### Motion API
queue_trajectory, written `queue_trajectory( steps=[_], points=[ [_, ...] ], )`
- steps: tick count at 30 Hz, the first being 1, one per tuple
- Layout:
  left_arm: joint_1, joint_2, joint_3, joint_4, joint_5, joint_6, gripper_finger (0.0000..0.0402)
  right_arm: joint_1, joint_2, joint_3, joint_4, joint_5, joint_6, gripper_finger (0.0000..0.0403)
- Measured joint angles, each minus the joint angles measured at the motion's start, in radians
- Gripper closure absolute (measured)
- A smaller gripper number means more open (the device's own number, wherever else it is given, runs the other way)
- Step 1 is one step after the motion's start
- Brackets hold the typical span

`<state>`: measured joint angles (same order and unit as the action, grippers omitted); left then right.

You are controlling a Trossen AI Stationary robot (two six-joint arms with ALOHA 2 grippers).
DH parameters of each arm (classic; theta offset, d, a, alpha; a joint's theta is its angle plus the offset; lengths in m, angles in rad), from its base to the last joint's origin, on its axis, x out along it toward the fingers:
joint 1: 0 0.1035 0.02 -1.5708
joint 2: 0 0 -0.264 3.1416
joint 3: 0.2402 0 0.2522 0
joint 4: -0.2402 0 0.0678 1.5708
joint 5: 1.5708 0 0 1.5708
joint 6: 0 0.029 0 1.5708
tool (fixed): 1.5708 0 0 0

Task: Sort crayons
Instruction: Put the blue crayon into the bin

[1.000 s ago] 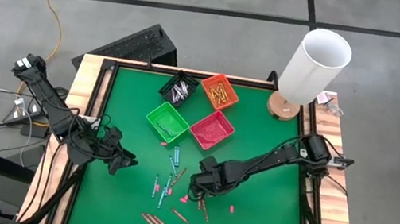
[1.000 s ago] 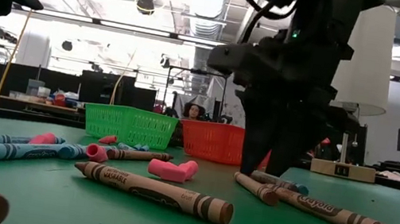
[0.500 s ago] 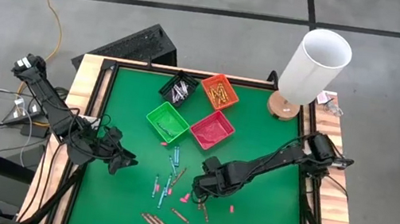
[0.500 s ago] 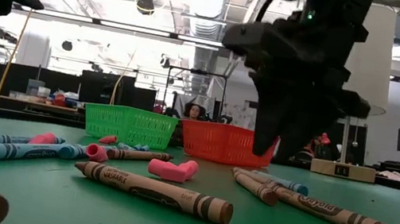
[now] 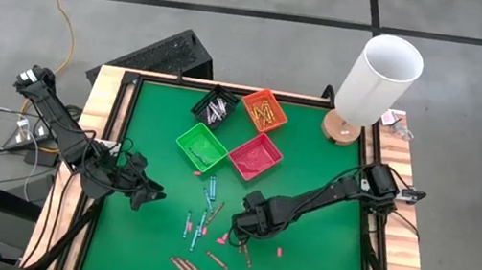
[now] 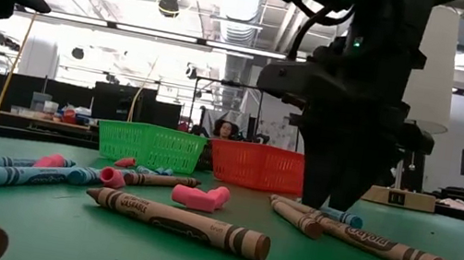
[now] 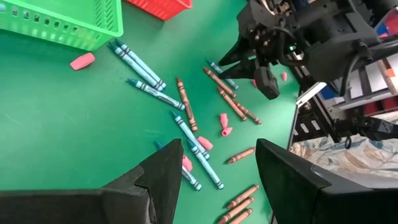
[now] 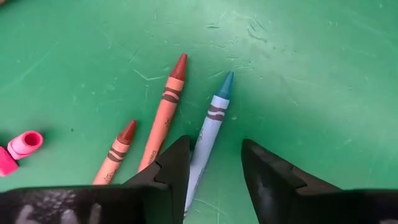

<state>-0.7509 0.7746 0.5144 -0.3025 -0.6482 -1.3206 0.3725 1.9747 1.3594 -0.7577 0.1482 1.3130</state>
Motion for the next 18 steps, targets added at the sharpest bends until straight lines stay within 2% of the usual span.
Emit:
queue_trajectory(
  steps=[4, 11, 18],
  points=[
    [0.000, 0.000, 0.000, 0.000, 0.000, 0.002, 0.0209, -0.001, 0.002, -0.001, -0.018, -0.014, 0.030, 0.0281],
    [0.000, 0.000, 0.000, 0.000, 0.001, 0.003, 0.0209, -0.001, 0.003, -0.002, -0.025, -0.034, 0.022, 0.0385],
    [0.000, 0.000, 0.000, 0.000, 0.001, 0.007, 0.0209, -0.001, -0.002, 0.001, -0.024, -0.038, 0.013, 0.0397]
  ],
)
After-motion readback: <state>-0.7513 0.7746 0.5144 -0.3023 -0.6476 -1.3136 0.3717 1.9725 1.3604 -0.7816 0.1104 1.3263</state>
